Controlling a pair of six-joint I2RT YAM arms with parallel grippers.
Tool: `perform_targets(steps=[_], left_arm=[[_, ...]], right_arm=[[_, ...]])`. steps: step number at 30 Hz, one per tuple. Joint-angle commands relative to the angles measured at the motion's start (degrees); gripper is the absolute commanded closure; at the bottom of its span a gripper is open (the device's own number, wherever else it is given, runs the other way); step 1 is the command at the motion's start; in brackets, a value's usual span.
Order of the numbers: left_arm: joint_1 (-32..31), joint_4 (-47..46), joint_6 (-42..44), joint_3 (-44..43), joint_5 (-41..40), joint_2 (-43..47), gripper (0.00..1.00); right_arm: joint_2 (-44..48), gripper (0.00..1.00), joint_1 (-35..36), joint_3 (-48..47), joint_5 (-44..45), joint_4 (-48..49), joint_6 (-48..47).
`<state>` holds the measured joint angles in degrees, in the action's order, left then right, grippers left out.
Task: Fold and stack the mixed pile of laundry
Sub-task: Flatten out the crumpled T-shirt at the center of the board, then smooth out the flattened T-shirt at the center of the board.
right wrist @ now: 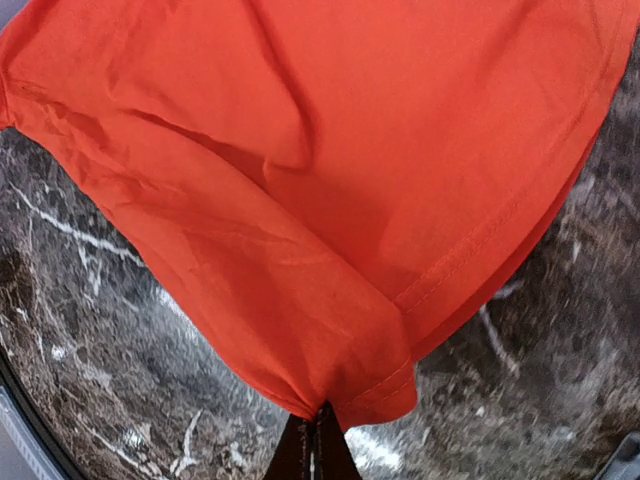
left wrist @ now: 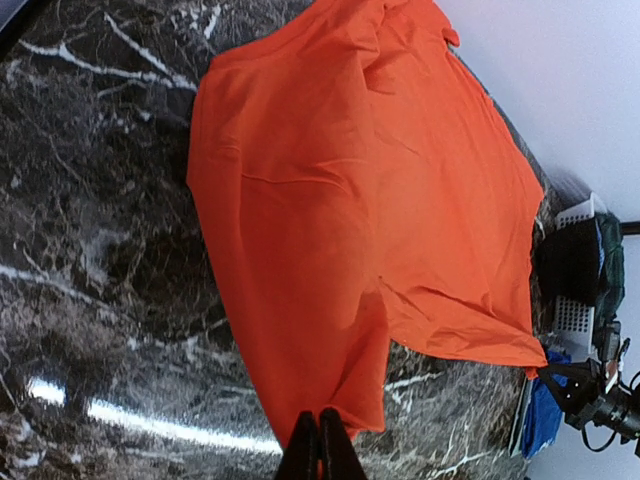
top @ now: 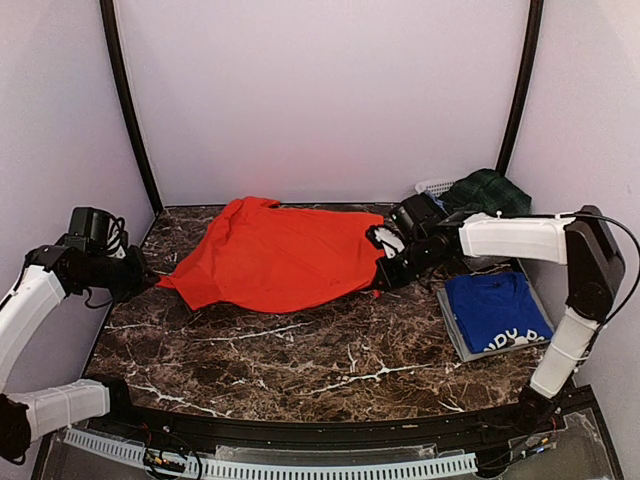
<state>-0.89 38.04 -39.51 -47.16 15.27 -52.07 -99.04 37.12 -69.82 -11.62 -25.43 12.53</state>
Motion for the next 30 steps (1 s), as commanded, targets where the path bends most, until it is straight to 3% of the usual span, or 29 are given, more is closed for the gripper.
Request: perform_targets(steps=[1, 8, 11, 14, 15, 16, 17, 19, 23, 30], left_arm=[[-3.43, 14.76, -1.98, 0.00, -2.71, 3.78, 1.00], [-5.09, 27.87, -2.12, 2.49, -2.05, 16.74, 1.00], [-5.68, 31.78, -0.36, 1.34, 2.40, 18.50, 0.92], [-5.98, 35.18, 1.31, -0.71, 5.06, 19.33, 0.79], [-5.98, 36.91, 1.73, -1.92, 5.94, 20.16, 0.68], [-5.99, 37.80, 2.84, -2.65, 6.19, 20.56, 0.63], [-5.98, 39.54, 3.42, -4.65, 6.49, 20.97, 0.55], [-5.99, 41.02, 4.59, -7.93, 5.95, 20.92, 0.51], [-5.94, 36.43, 3.78, -9.41, 7.69, 18.46, 0.53], [-5.96, 12.46, 2.00, -13.12, 1.83, 3.69, 0.60]], right_arm=[[4.32, 1.00, 2.90, 4.27, 3.65, -6.73, 7.30], [10.13, 1.00, 4.47, 9.78, 5.70, -11.53, 12.39], [11.81, 1.00, 4.53, 11.04, 4.02, -13.60, 12.91], [13.58, 0.73, 5.34, 11.96, 2.16, -16.24, 12.67], [14.57, 0.65, 5.78, 12.27, 1.79, -17.07, 12.42], [15.71, 0.57, 6.06, 12.41, 1.50, -17.93, 12.16], [16.79, 0.52, 6.22, 12.32, 1.21, -18.80, 11.74], [19.64, 0.48, 6.29, 11.53, 1.24, -20.23, 11.53], [21.84, 0.36, 6.20, 9.21, 3.62, -19.79, 10.44], [9.23, 0.36, 2.50, -0.49, 4.18, -11.19, 4.37]])
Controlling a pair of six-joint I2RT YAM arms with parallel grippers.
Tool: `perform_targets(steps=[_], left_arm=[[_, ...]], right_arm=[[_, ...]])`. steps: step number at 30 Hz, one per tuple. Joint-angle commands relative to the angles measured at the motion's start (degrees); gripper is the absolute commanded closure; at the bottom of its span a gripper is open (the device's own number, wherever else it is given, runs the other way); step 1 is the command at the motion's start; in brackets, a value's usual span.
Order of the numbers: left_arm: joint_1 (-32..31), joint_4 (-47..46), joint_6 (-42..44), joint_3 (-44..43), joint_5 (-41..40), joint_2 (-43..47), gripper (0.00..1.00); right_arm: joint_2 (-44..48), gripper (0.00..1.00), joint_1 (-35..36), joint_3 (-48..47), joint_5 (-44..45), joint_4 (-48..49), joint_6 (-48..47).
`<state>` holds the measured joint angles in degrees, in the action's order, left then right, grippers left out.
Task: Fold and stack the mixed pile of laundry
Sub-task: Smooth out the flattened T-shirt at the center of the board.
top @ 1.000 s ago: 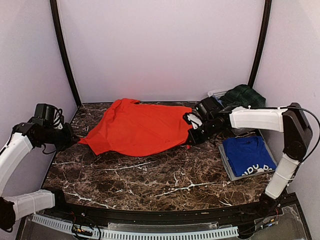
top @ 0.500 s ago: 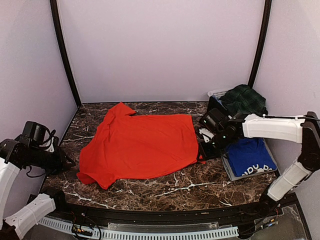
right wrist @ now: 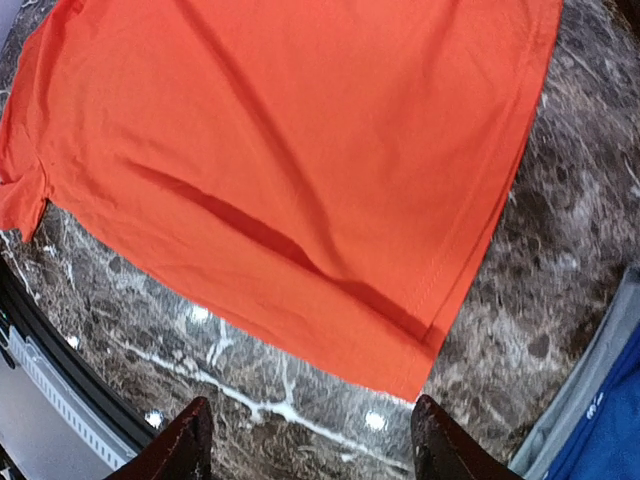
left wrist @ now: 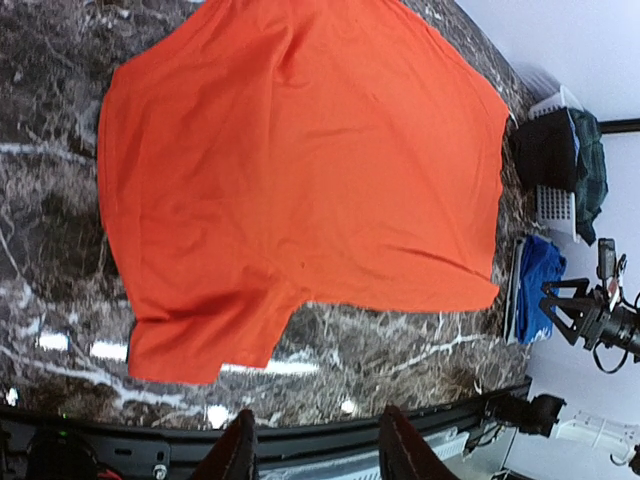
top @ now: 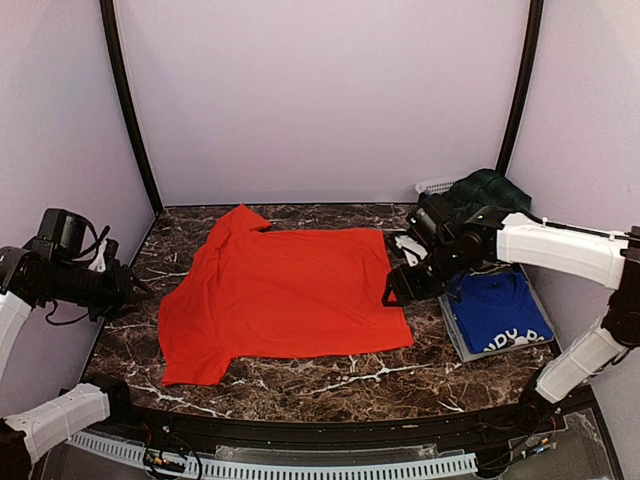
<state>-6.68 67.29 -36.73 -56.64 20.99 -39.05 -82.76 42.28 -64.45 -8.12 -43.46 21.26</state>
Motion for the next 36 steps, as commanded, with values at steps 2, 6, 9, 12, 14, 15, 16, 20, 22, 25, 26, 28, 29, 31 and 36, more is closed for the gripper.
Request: perform_targets(steps=[2, 6, 9, 12, 14, 15, 16, 20, 22, 25, 26, 28, 29, 31, 36], left_arm=[[-0.11, -24.93, -0.81, -7.10, -4.90, -19.92, 0.60], [0.59, -32.77, 2.07, -20.16, -9.66, -39.41, 0.66], [4.22, -34.64, 3.19, -32.27, -6.09, -52.98, 0.79], [6.13, -37.24, 3.71, -39.11, -3.66, -65.53, 0.87], [6.43, -37.27, 3.48, -43.36, -3.62, -71.44, 0.90], [6.47, -37.88, 3.10, -44.89, -2.13, -73.33, 0.92], [7.77, -38.26, 2.35, -45.28, -1.36, -76.34, 0.93], [8.51, -41.15, 2.21, -45.58, 0.14, -82.73, 0.97], [8.48, -42.08, 2.48, -45.43, 1.48, -85.01, 0.99], [8.33, -43.85, 2.48, -43.39, 2.51, -86.71, 1.00], [8.23, -44.19, 2.53, -42.81, 2.54, -86.89, 1.00], [8.18, -44.96, 2.50, -40.91, 2.46, -87.36, 1.00], [8.18, -45.01, 2.43, -40.47, 2.47, -87.54, 1.00], [8.17, -44.88, 2.15, -39.11, 2.32, -87.57, 1.00], [8.09, -45.08, 1.66, -34.88, 0.20, -86.69, 1.00]], right_arm=[[-12.24, 0.36, -5.78, -10.99, -2.36, 9.34, -6.64], [-22.20, 0.37, -10.33, -22.27, -4.30, 10.62, -10.80], [-30.22, 0.39, -12.93, -32.23, -4.09, 10.19, -12.64], [-36.53, 0.41, -15.38, -39.57, -6.72, 10.96, -12.16], [-40.22, 0.42, -15.92, -43.13, -7.72, 12.05, -11.61], [-42.23, 0.42, -16.11, -45.29, -8.33, 11.88, -11.45], [-44.14, 0.42, -16.24, -47.18, -8.91, 11.74, -11.34], [-51.38, 0.44, -16.27, -54.40, -10.26, 10.45, -11.49], [-53.76, 0.45, -16.27, -56.00, -11.16, 10.35, -11.50], [-55.44, 0.45, -16.27, -56.07, -11.65, 11.41, -11.27], [-55.75, 0.45, -16.27, -55.79, -11.79, 11.72, -11.17], [-56.49, 0.46, -16.27, -55.20, -12.10, 12.38, -10.83], [-56.82, 0.46, -16.27, -55.10, -12.37, 12.39, -10.72], [-57.37, 0.47, -16.27, -54.85, -12.47, 12.54, -10.47], [-58.34, 0.47, -16.40, -53.90, -11.49, 12.54, -10.34]])
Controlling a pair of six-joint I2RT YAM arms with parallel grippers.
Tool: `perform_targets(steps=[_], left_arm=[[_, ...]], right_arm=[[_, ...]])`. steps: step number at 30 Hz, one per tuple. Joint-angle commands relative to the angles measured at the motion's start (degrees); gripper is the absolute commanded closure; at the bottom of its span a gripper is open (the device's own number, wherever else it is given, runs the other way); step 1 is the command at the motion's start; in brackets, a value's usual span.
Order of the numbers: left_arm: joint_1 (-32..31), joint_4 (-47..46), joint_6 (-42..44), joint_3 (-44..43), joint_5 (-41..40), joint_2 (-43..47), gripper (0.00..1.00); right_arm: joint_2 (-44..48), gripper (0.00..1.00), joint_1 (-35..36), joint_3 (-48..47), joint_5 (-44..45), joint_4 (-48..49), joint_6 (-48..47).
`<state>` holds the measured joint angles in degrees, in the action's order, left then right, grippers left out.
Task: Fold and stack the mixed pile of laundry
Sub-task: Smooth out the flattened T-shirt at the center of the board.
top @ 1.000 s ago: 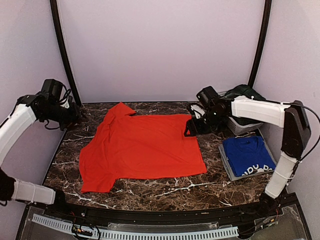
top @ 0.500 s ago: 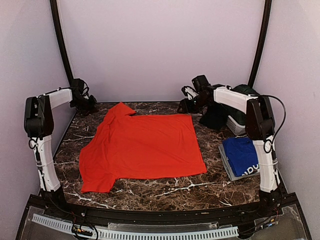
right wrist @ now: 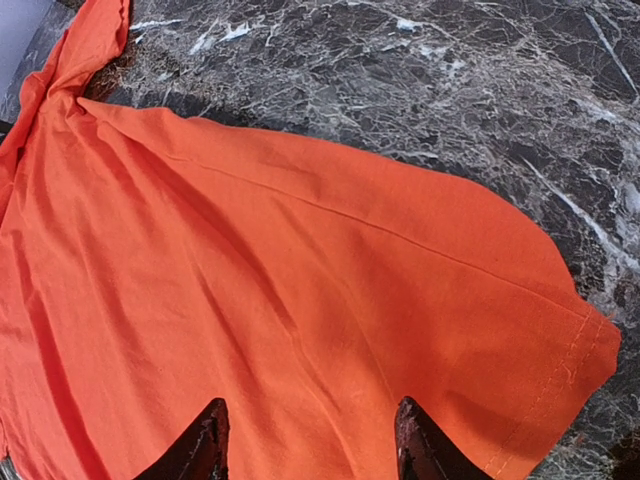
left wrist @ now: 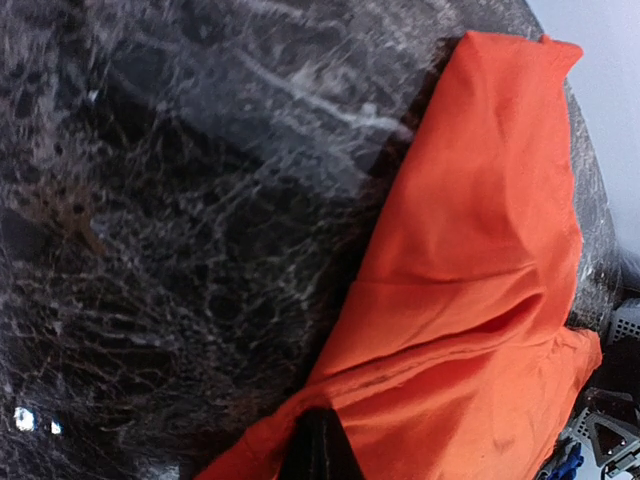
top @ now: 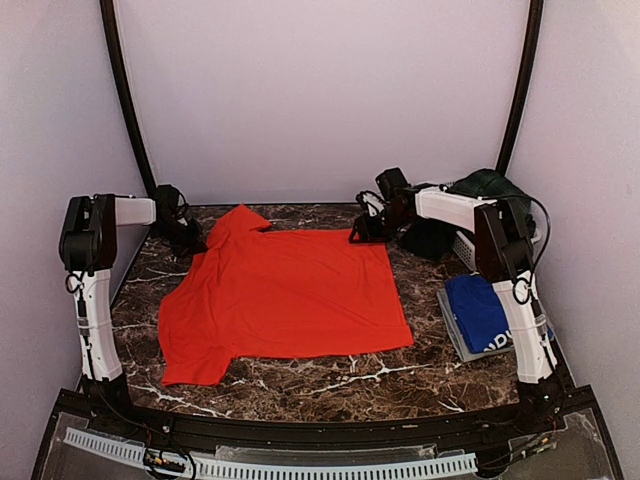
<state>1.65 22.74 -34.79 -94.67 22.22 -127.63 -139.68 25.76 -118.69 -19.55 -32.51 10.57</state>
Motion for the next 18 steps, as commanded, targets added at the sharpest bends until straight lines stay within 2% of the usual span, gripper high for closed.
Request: perform_targets(steps=[1, 7, 18], left_arm=[[-0.07, -0.48, -0.53, 3.55, -1.42, 1.79, 1.00], [2.74, 4.48, -1.67, 4.13, -6.37, 2.03, 1.00], [8.22, 5.25, -1.22, 7.47, -11.28, 6.12, 1.00]], right_arm=[[-1.64, 0.48, 0.16, 0.24, 0.32, 1.09, 0.29], [-0.66, 0.49, -0.72, 3.80, 2.79, 0.17, 0.85], [2.64, 0.52, -1.89, 11.37, 5.97, 0.06, 0.77]])
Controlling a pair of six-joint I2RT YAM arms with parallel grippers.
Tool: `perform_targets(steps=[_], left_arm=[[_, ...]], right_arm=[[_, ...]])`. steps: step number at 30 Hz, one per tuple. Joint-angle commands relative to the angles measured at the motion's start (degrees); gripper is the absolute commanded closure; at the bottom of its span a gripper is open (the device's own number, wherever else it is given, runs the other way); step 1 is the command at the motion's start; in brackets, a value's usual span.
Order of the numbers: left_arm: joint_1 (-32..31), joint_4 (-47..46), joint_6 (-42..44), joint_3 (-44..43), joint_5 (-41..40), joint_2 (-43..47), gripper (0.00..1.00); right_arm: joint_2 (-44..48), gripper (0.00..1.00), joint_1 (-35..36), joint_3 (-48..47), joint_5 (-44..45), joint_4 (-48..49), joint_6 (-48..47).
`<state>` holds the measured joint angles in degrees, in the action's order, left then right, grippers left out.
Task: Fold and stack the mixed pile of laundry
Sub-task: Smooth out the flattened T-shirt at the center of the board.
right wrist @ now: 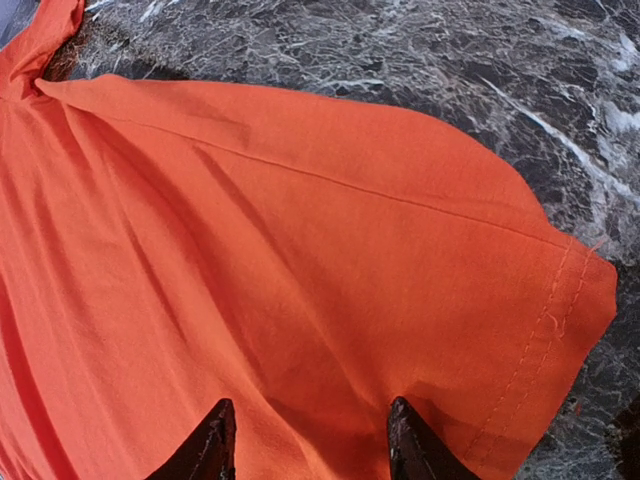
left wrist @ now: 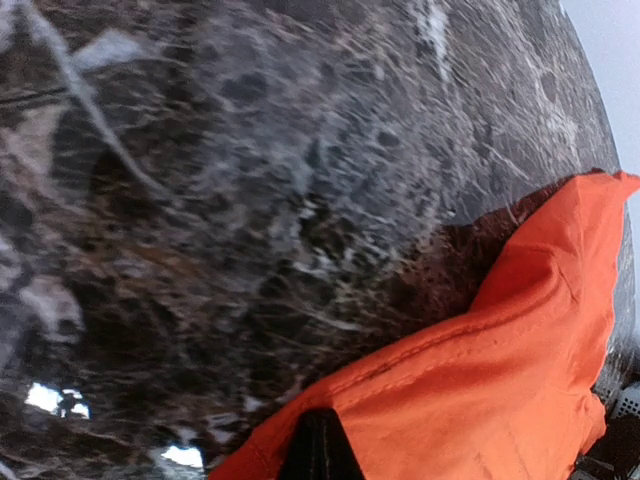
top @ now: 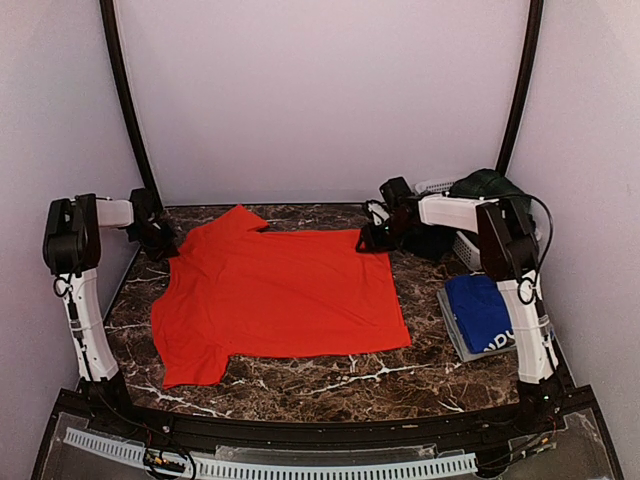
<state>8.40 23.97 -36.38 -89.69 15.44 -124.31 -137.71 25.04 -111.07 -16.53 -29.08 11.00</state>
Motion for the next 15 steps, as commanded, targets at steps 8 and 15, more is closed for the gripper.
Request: perform_targets(steps=[8, 15], left_arm=[[4.96, 4.37, 0.67, 3.21, -5.60, 5.26, 0.94], [3.13, 1.19, 5.07, 1.83, 1.30, 9.12, 0.73]], right_arm=[[3.14, 0.52, -2.00, 6.33, 3.47, -2.54, 0.12], [7.91, 0.46, -1.84, 1.72, -1.67, -1.55, -1.59]])
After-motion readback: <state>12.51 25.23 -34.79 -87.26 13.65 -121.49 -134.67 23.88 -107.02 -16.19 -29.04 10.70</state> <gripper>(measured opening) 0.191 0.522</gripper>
